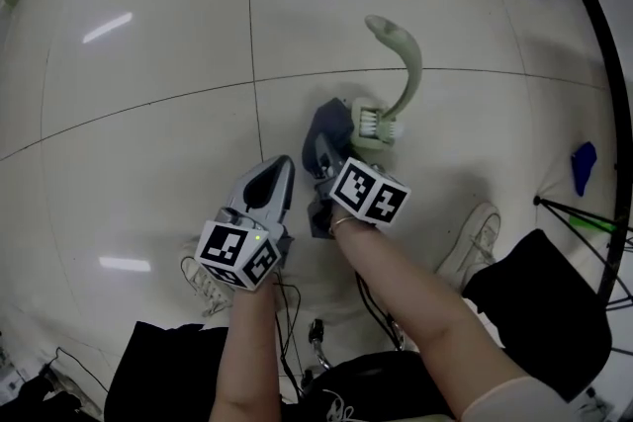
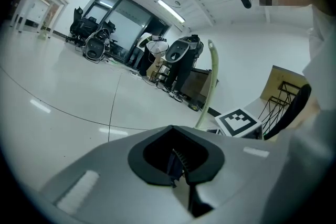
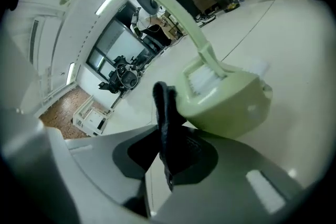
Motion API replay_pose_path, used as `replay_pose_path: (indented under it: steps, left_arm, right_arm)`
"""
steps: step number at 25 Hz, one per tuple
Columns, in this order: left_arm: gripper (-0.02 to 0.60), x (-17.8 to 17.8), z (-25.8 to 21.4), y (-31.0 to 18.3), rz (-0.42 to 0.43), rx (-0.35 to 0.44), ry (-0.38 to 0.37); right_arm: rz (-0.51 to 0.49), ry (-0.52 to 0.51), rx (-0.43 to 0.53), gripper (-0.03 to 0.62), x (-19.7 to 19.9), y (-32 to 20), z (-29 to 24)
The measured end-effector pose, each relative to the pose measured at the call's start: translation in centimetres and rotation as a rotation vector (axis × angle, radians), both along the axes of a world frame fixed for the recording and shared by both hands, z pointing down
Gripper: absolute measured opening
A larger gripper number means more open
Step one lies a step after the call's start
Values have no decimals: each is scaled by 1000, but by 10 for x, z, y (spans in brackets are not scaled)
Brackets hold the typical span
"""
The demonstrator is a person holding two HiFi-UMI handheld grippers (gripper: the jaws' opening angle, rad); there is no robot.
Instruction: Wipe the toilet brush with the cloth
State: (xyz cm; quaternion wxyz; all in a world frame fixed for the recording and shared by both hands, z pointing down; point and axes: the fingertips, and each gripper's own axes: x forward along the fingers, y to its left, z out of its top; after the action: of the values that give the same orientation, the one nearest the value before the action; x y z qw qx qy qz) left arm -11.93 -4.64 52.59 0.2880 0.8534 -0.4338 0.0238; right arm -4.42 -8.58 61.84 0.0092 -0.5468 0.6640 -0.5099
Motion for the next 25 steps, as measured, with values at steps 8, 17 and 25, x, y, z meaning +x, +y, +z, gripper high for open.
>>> replay_pose_path:
  steps: [8,17,25]
  left_arm:
    - [6,9,8,3,21,-24,8]
    - [6,32,6,5,50,-29,-2]
    - [6,48,-63,-42,3,85,49]
  right_arm:
    - [77,6,-86,71,42,35,33]
    - [46,-68,-238,71,56,94,54]
    - [-128,66,-34,69,80,98,-43]
